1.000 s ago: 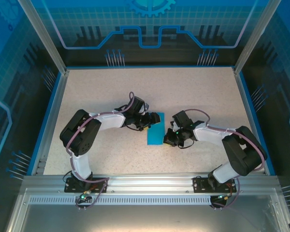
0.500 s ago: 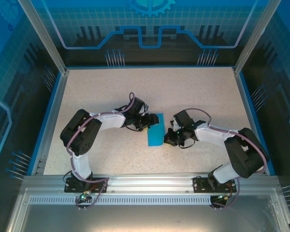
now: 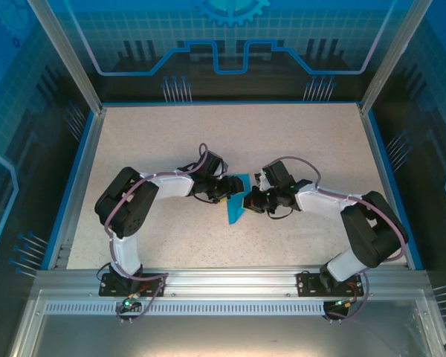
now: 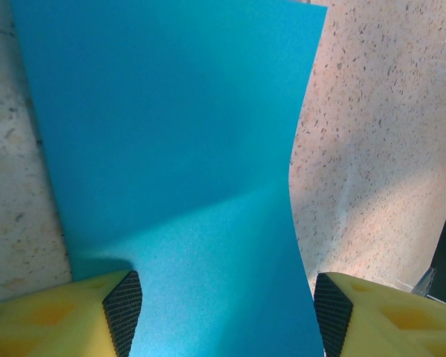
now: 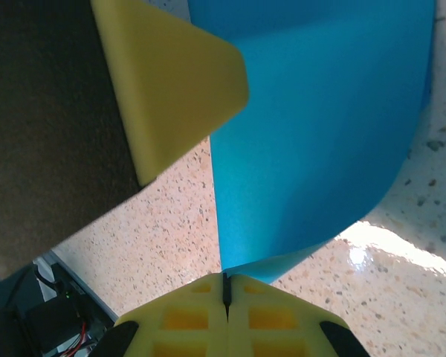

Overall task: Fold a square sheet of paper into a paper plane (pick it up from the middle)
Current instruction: Third fold the triangle at the center of the table.

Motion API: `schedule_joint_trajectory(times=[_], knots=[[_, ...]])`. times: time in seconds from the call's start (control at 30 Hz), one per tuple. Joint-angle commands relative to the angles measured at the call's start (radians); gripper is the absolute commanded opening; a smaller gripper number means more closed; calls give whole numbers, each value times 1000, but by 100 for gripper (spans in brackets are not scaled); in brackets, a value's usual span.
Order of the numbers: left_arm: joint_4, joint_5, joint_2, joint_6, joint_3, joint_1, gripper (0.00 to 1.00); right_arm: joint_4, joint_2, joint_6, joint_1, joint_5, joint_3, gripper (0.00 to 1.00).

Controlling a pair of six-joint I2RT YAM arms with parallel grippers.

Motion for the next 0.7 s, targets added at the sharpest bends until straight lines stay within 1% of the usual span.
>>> schedule_joint_trajectory(times=[0.0,0.17,0.4,0.47,0.57,0.67], knots=[[-38,3,-20,27,20,6,69,24,31,11,11,-13,28,0],[-46,-9,-55,45,56,5,71,-22,52,7,15,15,40,0],[-125,-101,-33,90,110,13,71,-88,66,-4,16,43,55,0],[-133,-112,-21,95,115,20,72,-96,69,-7,16,45,56,0],[-137,-109,5,97,127,22,70,-77,69,-5,17,36,54,0],[-149,-112,32,90,131,21,66,-16,67,2,16,7,43,0]])
